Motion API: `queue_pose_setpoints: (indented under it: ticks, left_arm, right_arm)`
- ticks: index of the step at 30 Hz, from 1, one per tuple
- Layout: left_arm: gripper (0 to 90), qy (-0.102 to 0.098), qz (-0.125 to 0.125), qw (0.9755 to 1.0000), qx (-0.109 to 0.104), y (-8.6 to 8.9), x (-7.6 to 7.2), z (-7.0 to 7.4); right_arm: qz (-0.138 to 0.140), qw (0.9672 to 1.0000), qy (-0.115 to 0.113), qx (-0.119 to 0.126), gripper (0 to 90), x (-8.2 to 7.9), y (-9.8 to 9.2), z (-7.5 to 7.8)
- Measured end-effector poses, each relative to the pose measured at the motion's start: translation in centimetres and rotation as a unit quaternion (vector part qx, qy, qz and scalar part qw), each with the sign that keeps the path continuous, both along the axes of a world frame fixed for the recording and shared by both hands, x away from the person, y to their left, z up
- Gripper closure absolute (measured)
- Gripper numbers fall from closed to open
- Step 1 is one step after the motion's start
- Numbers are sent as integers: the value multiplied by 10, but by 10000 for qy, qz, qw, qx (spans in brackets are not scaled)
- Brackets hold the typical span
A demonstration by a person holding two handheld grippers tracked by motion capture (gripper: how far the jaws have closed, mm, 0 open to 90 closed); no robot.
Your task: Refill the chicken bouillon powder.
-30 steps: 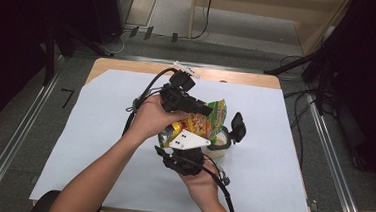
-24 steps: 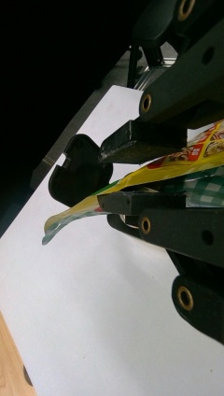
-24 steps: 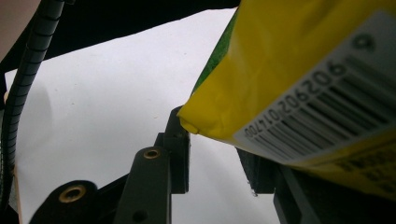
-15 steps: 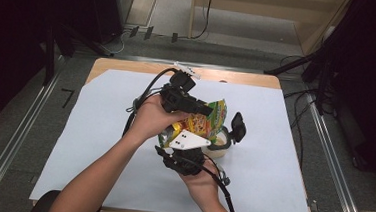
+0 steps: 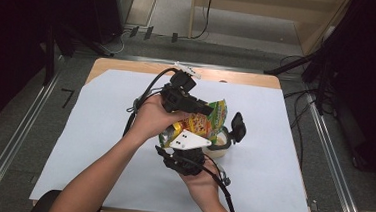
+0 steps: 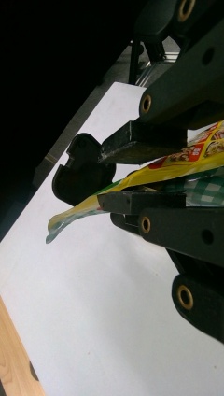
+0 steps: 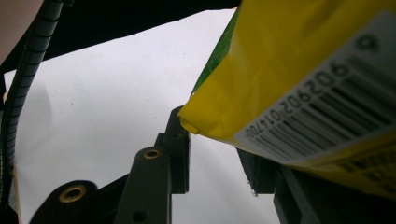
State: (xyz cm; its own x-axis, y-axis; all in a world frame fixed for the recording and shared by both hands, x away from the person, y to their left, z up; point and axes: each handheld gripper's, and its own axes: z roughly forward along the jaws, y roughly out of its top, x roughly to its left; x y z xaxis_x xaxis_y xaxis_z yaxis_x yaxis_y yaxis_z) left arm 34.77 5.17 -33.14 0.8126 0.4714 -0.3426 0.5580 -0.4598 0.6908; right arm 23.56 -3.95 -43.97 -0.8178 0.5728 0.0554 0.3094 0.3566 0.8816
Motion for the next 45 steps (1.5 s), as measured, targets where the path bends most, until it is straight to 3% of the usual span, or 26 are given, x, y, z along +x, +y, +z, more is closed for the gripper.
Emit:
queue_pose_setpoints:
  ticks: [45]
  left_arm:
    - [752,-36,-29,10000,26,-1,-2,1]
  right_arm:
    - [-15,10000,-60,-39,676,-1,-1,0]
